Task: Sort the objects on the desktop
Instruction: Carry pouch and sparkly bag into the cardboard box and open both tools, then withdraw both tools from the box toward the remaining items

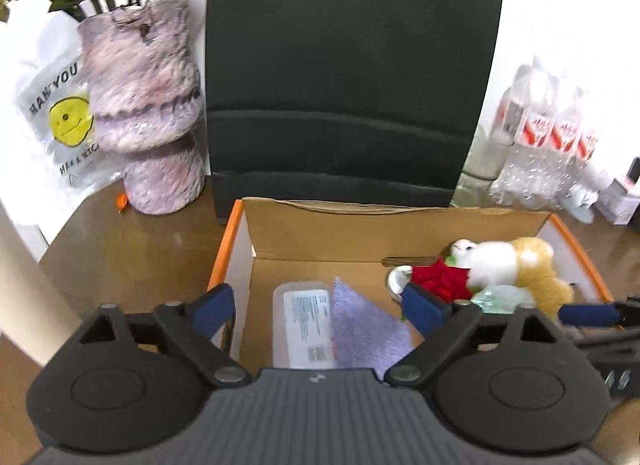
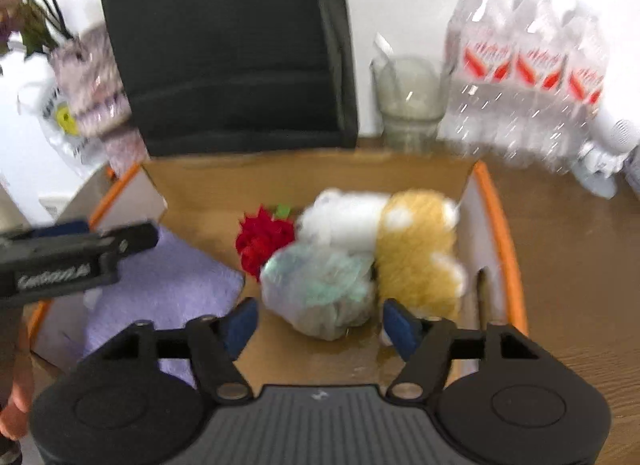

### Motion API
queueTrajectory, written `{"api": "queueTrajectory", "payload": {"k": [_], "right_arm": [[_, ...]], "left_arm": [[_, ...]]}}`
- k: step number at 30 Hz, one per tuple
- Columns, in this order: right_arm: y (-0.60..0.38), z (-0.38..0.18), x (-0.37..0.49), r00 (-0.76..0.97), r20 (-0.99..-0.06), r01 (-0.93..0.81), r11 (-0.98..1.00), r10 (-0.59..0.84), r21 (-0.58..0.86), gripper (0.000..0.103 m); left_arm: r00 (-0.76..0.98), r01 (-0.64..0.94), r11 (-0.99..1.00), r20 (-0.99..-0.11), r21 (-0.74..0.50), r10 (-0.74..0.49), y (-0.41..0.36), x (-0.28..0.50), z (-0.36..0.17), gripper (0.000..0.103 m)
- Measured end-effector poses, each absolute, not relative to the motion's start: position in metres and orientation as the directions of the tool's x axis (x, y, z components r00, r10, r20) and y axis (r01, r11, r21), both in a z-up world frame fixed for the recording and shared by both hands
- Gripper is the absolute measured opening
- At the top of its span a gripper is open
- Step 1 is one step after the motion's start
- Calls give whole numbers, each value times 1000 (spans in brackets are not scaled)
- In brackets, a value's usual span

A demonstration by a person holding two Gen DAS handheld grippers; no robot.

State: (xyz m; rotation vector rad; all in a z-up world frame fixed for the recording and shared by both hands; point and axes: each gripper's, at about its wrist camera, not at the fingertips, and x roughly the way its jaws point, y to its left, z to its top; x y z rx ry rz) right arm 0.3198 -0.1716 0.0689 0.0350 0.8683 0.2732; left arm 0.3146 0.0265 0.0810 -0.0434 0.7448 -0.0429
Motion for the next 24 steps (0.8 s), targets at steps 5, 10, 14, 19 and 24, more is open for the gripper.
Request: {"api": "queueTrajectory", "payload": {"k": [5,10,14,19,24], "right_arm": [[-183,97,305,594,-773,-190,972,225,137,76],[-193,120,283,564,-800,-173,977,205,129,78],[-200,139,259,569,-799,-157,979,196,128,81],[-201,160,223,605,-771,-181,977,201,113,82],[-202,170,173,723,-649,-223,969,237,105,84]], "left_arm": [[684,-8,997,-728,-76,-50,30,299,109,95],[640,-17,998,-768,-63,-38,31,277,134,102],[613,0,998,-789,-55,-44,30,251,152,103],[645,0,998,-763,-62,-47,33,211,167,103],[787,2,999,-617,-37,-25,30,156,184,103]]}}
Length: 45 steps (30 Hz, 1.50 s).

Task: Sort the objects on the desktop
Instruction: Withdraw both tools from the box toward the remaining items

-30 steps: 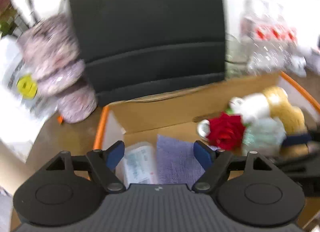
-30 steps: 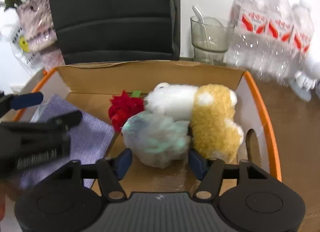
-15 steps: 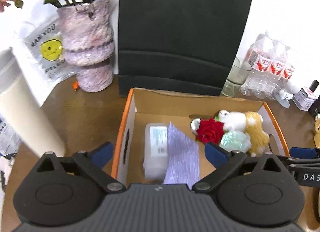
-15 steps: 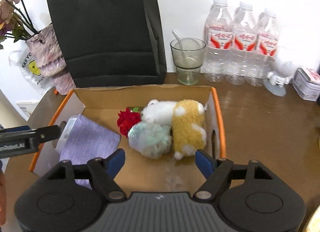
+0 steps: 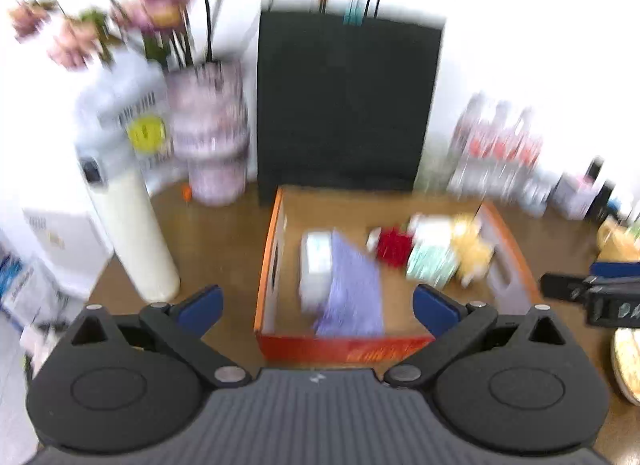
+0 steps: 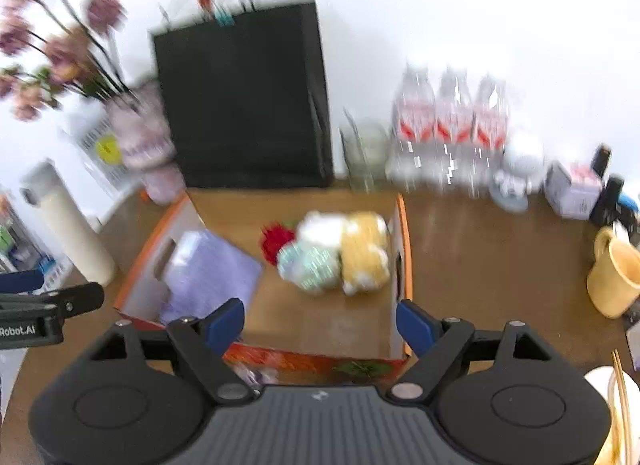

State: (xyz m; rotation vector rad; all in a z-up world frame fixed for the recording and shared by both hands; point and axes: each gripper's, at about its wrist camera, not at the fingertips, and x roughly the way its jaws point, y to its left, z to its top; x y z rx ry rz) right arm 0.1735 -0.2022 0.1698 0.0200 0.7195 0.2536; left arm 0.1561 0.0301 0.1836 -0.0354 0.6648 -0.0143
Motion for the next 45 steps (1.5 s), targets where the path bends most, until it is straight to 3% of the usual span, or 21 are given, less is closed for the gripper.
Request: {"api": "queueTrajectory", "payload": {"k": [4,9,15,21,24,28,32,38,45], "right_arm": [[-203,164,132,807,-521,-268,959,278,96,90],[-195,151,108,843,-460,-292,955,280,45,90],[-201,118,78,843,-441,-311,948,308,67,91],[-227,75,34,807,-508,-289,951,302,106,91],[-237,62,0,802,-520,-282,954,294,105,91],[-243,55,-41,767,-564,-284,950,307,131,91],[-248,54,-76,777,-537,-292,944,327,152,91],[-246,45,-119,790,-537,-299,951,295,83,91],[-247,53,-131,789,-507,-348,932,348,98,88]], "left_arm": [[886,39,999,-461,-35,-51,20,112,181,103],[907,50,999,-420,4,-43,7,93,162,103],[923,33,999,-382,3,-30,7,55,137,103],[936,63,995,-350,82,-31,3,-18,101,103],[936,81,988,-350,129,-31,2,-49,84,103],[906,99,990,-421,100,-48,5,-76,72,103],[892,90,995,-447,44,-61,9,-102,65,103],[889,99,993,-454,64,-59,7,-127,62,103],[875,101,995,-477,18,-80,12,-122,63,103]]}}
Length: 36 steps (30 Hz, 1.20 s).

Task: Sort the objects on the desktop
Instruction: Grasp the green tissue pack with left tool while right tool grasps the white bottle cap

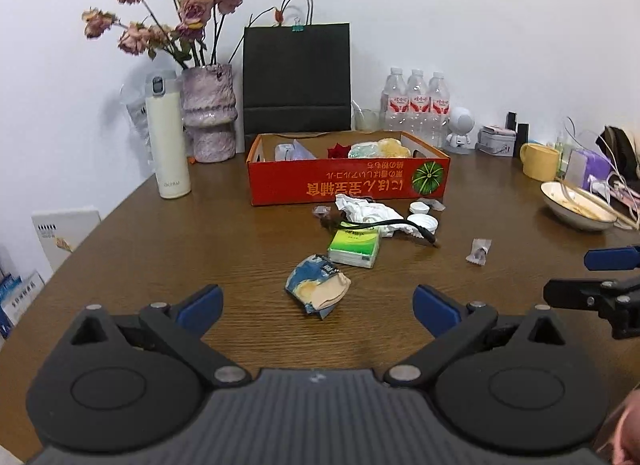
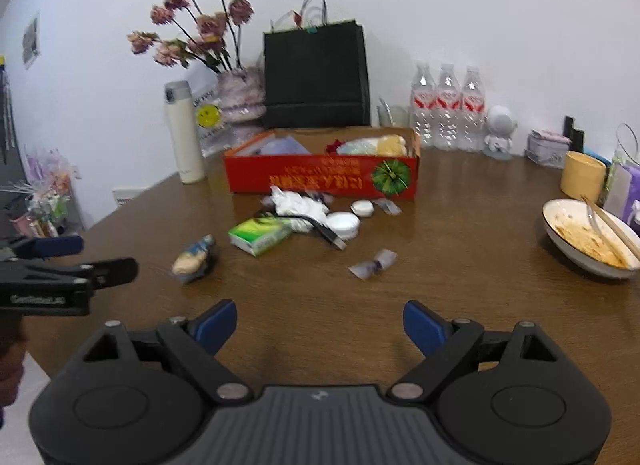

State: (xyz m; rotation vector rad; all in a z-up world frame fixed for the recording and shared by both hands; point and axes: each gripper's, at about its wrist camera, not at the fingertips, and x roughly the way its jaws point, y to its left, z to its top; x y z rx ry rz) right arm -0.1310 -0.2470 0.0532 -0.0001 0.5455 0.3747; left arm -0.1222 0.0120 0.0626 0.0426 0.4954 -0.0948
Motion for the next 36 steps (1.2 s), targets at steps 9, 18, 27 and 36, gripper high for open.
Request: {"api": "queueTrajectory", "payload": {"k": [9,18,27,36], "right_arm": [[-237,44,-102,764,-538,-356,928,356,108,66],[-234,25,-32,731,-600,-332,938,325,104,55],[-225,24,47,733,-591,-327,936,338,129,50],[-202,1,87,680,-641,-346,927,356,147,49]], "left_arm": [[842,149,989,-523,-7,-131,9,-87,50,103],[811,261,962,-524,-74,-260,-2,-17,42,103],[710,281,953,-643,-113,-286,-17,67,18,77],[664,273,944,-674,-185,-324,-1,57,24,46]]}}
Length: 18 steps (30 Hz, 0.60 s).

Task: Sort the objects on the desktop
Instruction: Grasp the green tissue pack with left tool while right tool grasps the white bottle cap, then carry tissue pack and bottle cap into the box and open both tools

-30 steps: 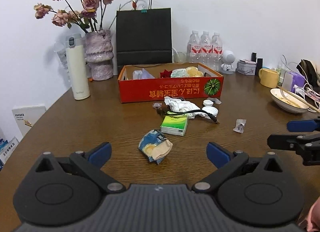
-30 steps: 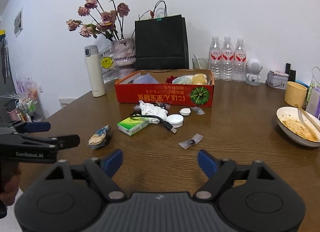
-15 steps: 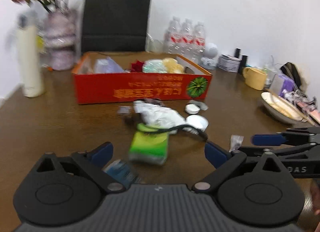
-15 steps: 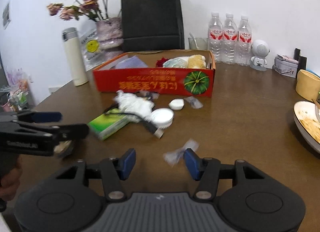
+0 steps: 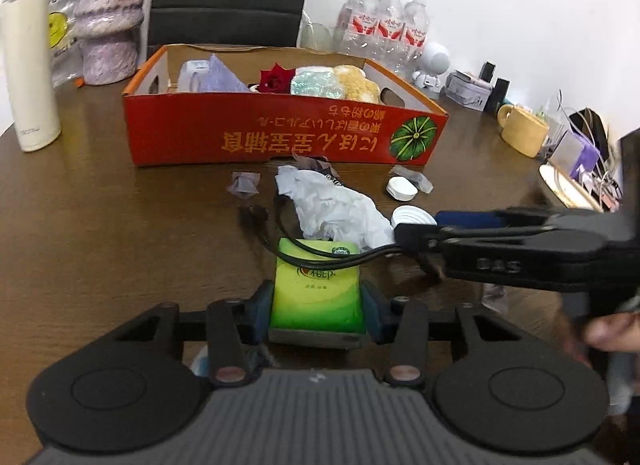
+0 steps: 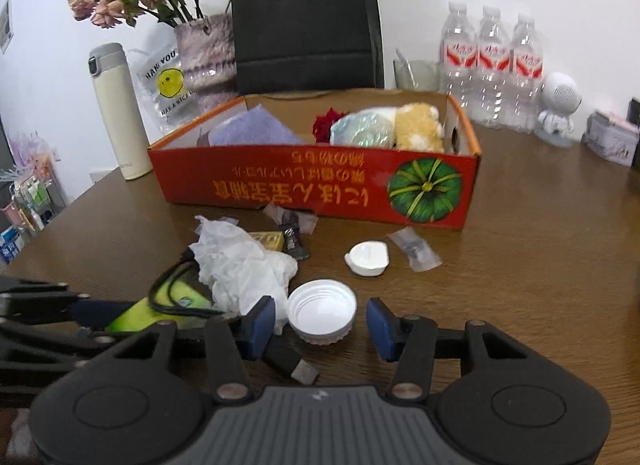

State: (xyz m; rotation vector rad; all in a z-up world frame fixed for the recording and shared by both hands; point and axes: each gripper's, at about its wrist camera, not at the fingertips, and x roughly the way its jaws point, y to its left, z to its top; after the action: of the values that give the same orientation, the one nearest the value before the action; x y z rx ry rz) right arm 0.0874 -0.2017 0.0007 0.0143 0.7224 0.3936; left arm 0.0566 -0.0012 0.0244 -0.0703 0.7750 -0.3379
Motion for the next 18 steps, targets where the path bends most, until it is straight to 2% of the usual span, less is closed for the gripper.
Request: {"api": "queueTrajectory", "payload": {"k": [2,4,5,7,8,11,14,18], "right_arm": [[-200,-2,87,683,-644,-341,930,346,138,48],[-199,-3,86,686,-645,-339,932,337,127,43],[-200,-2,86,684,-646,-334,933,339,137,38],[-205,1,85,685,-637,-314,932,353,179,38],[-207,4,82,696,-627,-306,934,351,184,38],[-213,16,69,726,-596,-295,939,342,179,38],[-220,33,48,758,-557,-302,940,339,162,38],[-225,47,16,774,-534,-306,939,340,156,38]], "left_arm": [[641,286,938,-688,-196,-339,2,53,32,46],[595,289,916,-698,-277,-398,11,54,38,46],[546,291,880,-690,-376,-475,20,56,40,46],[462,257,779,-636,-572,-619,37,60,38,46],[454,235,757,-620,-610,-640,42,57,39,45],[536,281,817,-624,-504,-569,37,31,56,45],[611,299,822,-565,-485,-555,38,5,69,45],[760,264,912,-515,-313,-397,30,-28,86,45]]}}
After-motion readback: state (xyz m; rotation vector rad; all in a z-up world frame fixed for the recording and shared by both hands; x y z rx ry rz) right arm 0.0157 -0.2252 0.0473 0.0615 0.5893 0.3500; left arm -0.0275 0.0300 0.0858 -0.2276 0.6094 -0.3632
